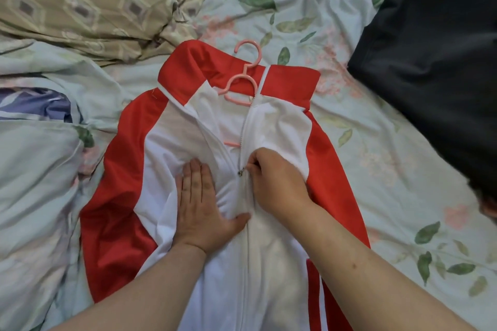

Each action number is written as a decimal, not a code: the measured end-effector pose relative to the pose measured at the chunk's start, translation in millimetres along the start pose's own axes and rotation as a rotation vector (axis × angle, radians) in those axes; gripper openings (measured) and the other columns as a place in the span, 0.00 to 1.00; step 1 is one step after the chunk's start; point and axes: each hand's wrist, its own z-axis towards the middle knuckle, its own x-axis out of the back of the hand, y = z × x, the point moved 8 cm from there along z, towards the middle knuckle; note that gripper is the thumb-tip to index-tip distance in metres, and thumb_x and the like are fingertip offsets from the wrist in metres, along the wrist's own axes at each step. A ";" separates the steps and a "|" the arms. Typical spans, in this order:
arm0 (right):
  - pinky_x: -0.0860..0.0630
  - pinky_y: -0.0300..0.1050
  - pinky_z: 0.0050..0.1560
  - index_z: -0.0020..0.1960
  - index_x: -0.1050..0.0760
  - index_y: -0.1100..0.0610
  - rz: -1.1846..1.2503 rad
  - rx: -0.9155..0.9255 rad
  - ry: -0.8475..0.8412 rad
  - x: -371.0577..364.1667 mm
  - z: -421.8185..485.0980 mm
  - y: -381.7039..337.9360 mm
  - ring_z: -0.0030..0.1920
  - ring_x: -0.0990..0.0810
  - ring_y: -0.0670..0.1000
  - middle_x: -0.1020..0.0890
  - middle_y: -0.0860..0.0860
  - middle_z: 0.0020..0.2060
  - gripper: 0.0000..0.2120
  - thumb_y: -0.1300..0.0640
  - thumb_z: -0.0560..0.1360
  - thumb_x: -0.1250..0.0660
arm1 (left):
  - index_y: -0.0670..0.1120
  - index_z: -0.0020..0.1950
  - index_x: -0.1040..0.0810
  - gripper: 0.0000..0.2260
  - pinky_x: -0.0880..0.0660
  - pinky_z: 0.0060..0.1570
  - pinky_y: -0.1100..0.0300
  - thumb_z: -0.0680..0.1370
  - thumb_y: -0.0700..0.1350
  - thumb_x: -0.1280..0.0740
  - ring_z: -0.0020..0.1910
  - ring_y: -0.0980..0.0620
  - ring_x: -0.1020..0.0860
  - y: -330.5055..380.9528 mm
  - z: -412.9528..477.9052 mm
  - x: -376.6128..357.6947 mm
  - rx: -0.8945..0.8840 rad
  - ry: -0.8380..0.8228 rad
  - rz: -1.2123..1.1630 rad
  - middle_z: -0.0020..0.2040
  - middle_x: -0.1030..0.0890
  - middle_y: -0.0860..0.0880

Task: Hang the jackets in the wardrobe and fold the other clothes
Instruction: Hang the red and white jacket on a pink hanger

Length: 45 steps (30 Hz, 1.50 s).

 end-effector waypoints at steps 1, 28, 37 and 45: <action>0.33 0.46 0.39 0.43 0.30 0.50 0.002 0.006 0.034 6.2 9.9 -4.9 0.39 0.25 0.50 0.25 0.45 0.40 0.07 0.54 0.80 0.39 | 0.30 0.76 0.46 0.57 0.61 0.76 0.53 0.63 0.72 0.39 0.77 0.38 0.51 -1.1 0.6 -0.6 -0.001 0.003 -0.003 0.76 0.43 0.30; 0.40 0.47 0.39 0.41 0.26 0.59 -0.224 0.258 0.339 26.6 107.1 5.7 0.35 0.29 0.58 0.26 0.56 0.35 0.02 0.64 0.70 0.33 | 0.37 0.75 0.35 0.44 0.45 0.74 0.47 0.67 0.65 0.37 0.75 0.39 0.37 33.5 96.5 63.7 -0.142 0.155 -0.028 0.75 0.34 0.37; 0.34 0.50 0.39 0.41 0.27 0.59 -0.160 0.272 0.349 22.6 107.0 10.1 0.36 0.30 0.57 0.26 0.55 0.36 0.06 0.60 0.76 0.40 | 0.38 0.77 0.41 0.51 0.53 0.75 0.50 0.63 0.69 0.38 0.76 0.42 0.43 19.5 127.5 23.6 -0.069 -0.064 0.223 0.76 0.36 0.38; 0.33 0.46 0.41 0.41 0.26 0.60 -0.082 0.297 0.444 32.3 102.6 7.4 0.38 0.31 0.53 0.25 0.54 0.37 0.07 0.59 0.77 0.38 | 0.39 0.78 0.45 0.53 0.55 0.76 0.51 0.61 0.68 0.38 0.77 0.43 0.43 15.7 128.8 19.7 -0.037 -0.065 0.211 0.78 0.40 0.40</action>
